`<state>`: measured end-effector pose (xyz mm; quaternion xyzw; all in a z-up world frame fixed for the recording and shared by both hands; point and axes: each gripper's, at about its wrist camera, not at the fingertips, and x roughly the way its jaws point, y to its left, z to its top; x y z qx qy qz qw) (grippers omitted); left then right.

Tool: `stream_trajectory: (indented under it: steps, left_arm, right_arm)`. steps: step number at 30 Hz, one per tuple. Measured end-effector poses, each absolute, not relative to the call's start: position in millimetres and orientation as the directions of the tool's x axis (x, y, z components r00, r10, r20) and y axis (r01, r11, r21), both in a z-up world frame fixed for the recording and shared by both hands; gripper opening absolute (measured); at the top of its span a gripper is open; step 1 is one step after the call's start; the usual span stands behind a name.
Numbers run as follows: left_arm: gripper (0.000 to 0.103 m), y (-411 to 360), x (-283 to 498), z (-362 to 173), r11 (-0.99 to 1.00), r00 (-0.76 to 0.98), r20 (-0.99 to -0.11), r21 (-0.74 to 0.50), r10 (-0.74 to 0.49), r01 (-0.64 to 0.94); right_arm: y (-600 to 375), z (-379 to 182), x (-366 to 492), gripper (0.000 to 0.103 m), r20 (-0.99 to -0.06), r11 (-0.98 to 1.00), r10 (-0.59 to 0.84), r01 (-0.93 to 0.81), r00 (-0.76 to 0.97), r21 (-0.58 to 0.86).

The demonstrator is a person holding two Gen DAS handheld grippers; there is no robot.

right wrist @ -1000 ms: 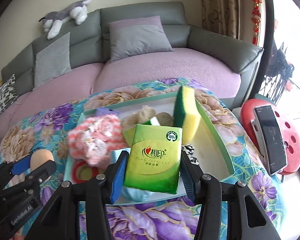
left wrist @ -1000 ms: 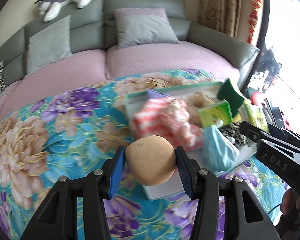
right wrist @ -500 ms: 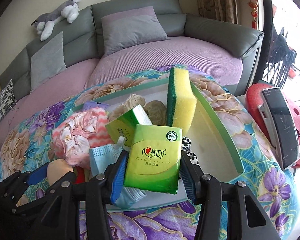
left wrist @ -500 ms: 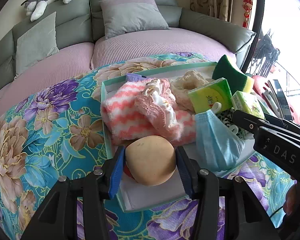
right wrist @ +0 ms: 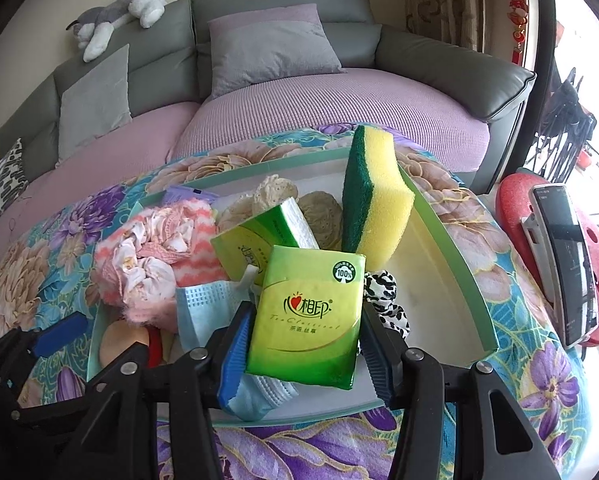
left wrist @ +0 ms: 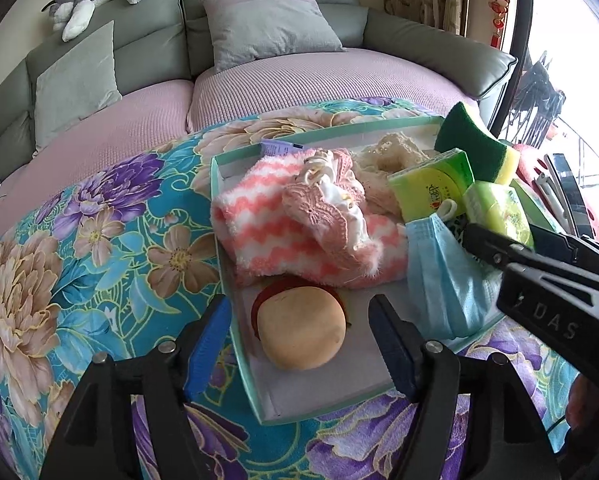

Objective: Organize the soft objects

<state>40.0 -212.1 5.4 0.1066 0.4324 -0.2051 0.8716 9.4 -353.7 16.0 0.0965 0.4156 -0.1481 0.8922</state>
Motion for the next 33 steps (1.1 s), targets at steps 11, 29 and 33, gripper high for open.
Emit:
stream_trajectory:
  steps: [11, 29, 33]
  left_arm:
    - [0.084, -185, 35, 29, 0.924, 0.588, -0.776, 0.017, -0.228, 0.381]
    - [0.095, -106, 23, 43, 0.990, 0.640, -0.761, -0.031, -0.112, 0.136]
    - [0.095, -98, 17, 41, 0.991, 0.634, -0.765, -0.041, -0.115, 0.130]
  right_arm:
    - [-341, 23, 9, 0.089, -0.777, 0.941, -0.224, 0.339, 0.588, -0.015]
    - [-309, 50, -15, 0.103, -0.791, 0.953, -0.191, 0.302, 0.581, -0.009]
    - [-298, 49, -19, 0.103, -0.796, 0.958, -0.183, 0.285, 0.577, -0.013]
